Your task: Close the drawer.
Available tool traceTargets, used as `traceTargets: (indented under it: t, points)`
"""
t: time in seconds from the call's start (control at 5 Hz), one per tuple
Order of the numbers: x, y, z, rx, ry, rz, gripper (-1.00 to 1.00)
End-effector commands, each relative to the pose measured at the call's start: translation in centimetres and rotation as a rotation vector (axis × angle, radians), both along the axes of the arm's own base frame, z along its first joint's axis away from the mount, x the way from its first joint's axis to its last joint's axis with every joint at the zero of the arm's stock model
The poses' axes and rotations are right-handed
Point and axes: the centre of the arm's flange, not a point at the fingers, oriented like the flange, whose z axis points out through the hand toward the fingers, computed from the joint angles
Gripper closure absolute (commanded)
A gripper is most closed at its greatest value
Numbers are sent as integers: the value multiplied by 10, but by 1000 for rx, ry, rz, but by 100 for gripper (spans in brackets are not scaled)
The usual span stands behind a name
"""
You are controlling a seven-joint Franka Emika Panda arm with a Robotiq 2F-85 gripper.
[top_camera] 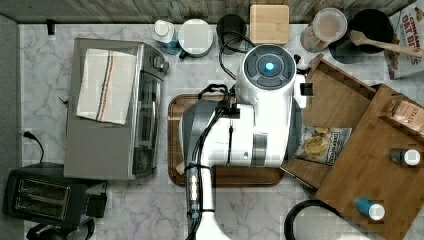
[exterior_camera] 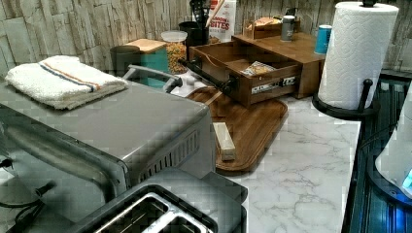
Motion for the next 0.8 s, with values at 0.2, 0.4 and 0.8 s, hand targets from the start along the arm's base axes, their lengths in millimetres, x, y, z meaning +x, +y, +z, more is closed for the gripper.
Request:
traceTargets:
  t: [0.2,0.4,0.8]
  points:
    - [46,1,-44,14,-11,45,100]
    - [67,4,-69,-23,-45,51,100]
    - [95,2,-114,-51,-96,29,100]
